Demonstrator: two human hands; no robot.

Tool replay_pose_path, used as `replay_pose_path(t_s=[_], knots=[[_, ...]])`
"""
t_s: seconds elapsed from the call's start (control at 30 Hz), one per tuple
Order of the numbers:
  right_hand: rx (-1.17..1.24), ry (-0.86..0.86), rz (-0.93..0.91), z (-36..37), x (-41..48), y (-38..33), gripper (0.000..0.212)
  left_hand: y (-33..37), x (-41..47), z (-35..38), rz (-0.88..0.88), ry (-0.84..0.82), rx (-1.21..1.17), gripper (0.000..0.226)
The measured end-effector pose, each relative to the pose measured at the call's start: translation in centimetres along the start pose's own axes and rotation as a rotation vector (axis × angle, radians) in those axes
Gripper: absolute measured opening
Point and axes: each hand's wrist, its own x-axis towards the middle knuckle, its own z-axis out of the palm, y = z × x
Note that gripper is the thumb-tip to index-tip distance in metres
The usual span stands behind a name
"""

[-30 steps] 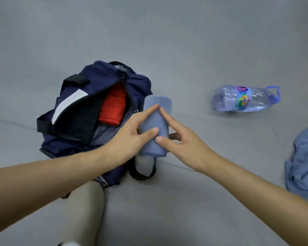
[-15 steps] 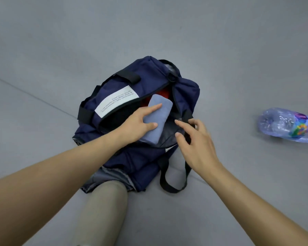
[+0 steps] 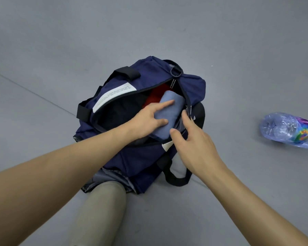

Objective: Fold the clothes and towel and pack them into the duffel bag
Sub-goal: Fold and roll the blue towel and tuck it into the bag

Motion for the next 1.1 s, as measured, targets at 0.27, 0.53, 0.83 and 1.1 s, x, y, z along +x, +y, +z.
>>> replay_pose_path(t_s=[0.27, 0.53, 0.83, 1.1], knots=[[-0.033, 0.007, -0.025, -2.0, -2.6, -1.7, 0.059, -0.2, 4.0, 2.9, -0.051, -0.08, 0.064, 0.057], [-0.098, -0.003, 0.028, -0.4, -1.1, 2.0, 0.067, -2.9, 2.5, 3.6, -0.035, -0.086, 0.291, 0.072], [-0.1, 0.016, 0.026, 0.5, -1.5, 3.9, 0.068, -3.0, 0.2, 1.9, 0.065, -0.277, 0.767, 0.093], [-0.087, -0.002, -0.048, 0.5, -2.5, 3.6, 0.067, -1.1, 2.4, 3.7, 0.069, -0.087, 0.882, 0.081]])
